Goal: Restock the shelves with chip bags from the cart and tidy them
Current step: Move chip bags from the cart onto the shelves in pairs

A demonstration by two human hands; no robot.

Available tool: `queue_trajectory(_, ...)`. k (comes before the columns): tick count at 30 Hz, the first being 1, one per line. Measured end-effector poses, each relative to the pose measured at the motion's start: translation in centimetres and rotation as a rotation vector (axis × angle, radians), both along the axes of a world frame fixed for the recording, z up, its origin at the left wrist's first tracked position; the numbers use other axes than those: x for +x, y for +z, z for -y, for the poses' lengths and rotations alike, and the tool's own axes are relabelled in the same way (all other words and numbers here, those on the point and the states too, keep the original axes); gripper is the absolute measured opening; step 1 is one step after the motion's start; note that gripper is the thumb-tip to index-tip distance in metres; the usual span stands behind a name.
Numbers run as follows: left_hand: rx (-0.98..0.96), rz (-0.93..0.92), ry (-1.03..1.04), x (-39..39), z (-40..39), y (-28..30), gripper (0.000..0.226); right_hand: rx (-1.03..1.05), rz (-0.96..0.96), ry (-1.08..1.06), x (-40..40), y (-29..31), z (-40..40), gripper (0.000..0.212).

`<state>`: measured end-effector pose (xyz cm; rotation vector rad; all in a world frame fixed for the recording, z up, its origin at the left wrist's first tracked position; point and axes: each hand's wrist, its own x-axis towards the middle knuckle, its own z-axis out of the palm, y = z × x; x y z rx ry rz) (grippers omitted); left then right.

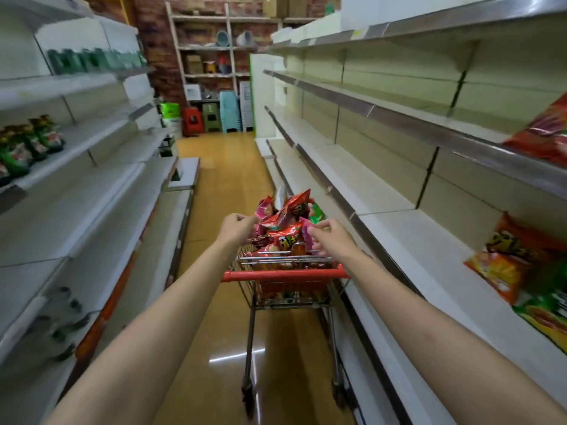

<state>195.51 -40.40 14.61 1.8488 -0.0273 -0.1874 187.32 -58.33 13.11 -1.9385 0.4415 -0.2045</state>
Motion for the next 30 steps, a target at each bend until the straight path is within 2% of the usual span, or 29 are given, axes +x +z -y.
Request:
queue_trajectory(6,0.157,-0.031,-0.046,5.9,5.5,-0.3,0.018,0.001,-0.051,0.112,7.1,-1.4,5.2,0.034)
queue_trajectory(10,0.221,0.003,-0.060,8.5,9.5,-1.1,0.011,0.007,-0.045,0.170,11.1,-2.1,8.5,0.034)
queue_trajectory(13,0.274,-0.021,-0.074,9.9,11.2,-3.0,0.019,0.022,-0.056,0.187,13.3,-3.3,10.0,0.032)
queue_trajectory(20,0.307,-0.135,-0.035,12.3,11.6,-7.3,0.015,0.103,-0.148,0.237,16.8,-7.6,11.2,0.016)
queue_trajectory(24,0.360,-0.173,-0.057,14.5,11.5,-9.2,0.014,0.119,-0.185,0.240,18.7,-9.3,11.5,0.021)
queue_trajectory(30,0.401,-0.218,-0.068,19.4,11.3,-11.9,0.011,-0.001,-0.210,0.301,22.7,-11.2,10.9,0.020)
